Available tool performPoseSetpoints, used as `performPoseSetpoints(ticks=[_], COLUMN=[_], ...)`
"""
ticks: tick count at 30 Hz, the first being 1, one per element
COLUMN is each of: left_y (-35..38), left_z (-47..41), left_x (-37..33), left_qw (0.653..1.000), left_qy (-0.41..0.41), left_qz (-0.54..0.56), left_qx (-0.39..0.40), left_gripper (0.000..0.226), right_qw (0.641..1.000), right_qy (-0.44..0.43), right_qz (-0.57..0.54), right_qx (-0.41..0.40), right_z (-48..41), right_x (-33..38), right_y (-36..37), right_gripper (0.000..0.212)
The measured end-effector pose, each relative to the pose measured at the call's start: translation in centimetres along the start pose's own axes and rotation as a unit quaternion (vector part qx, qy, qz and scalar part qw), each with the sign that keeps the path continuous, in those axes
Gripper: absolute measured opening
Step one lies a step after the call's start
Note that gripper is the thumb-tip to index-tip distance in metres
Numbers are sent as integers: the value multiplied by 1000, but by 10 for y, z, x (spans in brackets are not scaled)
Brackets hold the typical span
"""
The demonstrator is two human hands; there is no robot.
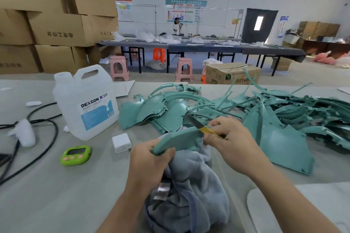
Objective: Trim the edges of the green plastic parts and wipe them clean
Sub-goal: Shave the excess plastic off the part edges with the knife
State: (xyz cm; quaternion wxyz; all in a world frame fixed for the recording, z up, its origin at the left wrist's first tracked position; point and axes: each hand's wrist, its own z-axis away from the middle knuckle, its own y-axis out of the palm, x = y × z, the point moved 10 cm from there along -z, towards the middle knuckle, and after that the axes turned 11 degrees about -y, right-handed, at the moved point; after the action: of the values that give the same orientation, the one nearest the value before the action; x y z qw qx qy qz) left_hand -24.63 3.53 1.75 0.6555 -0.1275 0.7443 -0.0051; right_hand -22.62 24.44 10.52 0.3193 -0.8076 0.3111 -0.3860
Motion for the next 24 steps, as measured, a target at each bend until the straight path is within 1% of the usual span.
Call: performPoseSetpoints(ticks=[1, 3, 4, 6, 7, 8, 9, 10, 12, 13, 14, 16, 18, 19, 21, 22, 24], left_y=[-5, -14, -17, -9, 0, 11, 21, 28, 31, 28, 22, 8, -13, -26, -52, -63, -76], left_z=[-2, -6, -9, -11, -9, -5, -1, 3, 6, 5, 5, 0, -4, -6, -7, -6, -3], left_x=[0, -2, 0, 5, 6, 6, 4, 4, 9, 12, 14, 19, 22, 23, 18, 12, -9], left_qw=[999, 989, 977, 937, 918, 907, 903, 902, 894, 890, 890, 895, 905, 910, 917, 922, 940], left_qy=[-11, -26, -39, -72, -90, -103, -110, -116, -144, -156, -158, -151, -135, -119, -71, -36, 38], left_qz=[44, 146, 211, 337, 374, 387, 385, 382, 405, 416, 421, 418, 401, 388, 358, 339, 271], left_qx=[-4, -10, -1, 58, 98, 132, 157, 164, 127, 100, 74, 22, -44, -85, -160, -185, -202], left_gripper=[5, 21, 28, 29, 29, 32, 36, 39, 42, 39, 34, 26, 27, 26, 31, 36, 43], right_qw=[1000, 996, 993, 983, 974, 961, 947, 937, 931, 932, 933, 924, 906, 906, 930, 940, 950], right_qy=[13, 50, 69, 117, 146, 174, 198, 216, 231, 235, 244, 272, 297, 299, 287, 276, 237], right_qz=[-22, -71, -89, -129, -161, -202, -241, -268, -284, -277, -264, -267, -296, -288, -202, -153, -114], right_qx=[0, -17, -29, -54, -69, -79, -79, -63, 0, 19, 19, -18, -64, -81, -109, -131, -165], right_z=[-3, -10, -12, -11, -9, -6, -2, 2, 11, 15, 20, 30, 39, 42, 44, 45, 41], right_x=[-2, -9, -13, -21, -24, -27, -27, -26, -20, -20, -23, -35, -49, -55, -63, -64, -57], right_y=[-3, -12, -15, -16, -13, -8, 0, 11, 37, 45, 49, 48, 43, 38, 19, 8, -11], right_gripper=[27, 27, 28, 28, 27, 25, 23, 22, 23, 24, 25, 27, 34, 36, 31, 29, 31])
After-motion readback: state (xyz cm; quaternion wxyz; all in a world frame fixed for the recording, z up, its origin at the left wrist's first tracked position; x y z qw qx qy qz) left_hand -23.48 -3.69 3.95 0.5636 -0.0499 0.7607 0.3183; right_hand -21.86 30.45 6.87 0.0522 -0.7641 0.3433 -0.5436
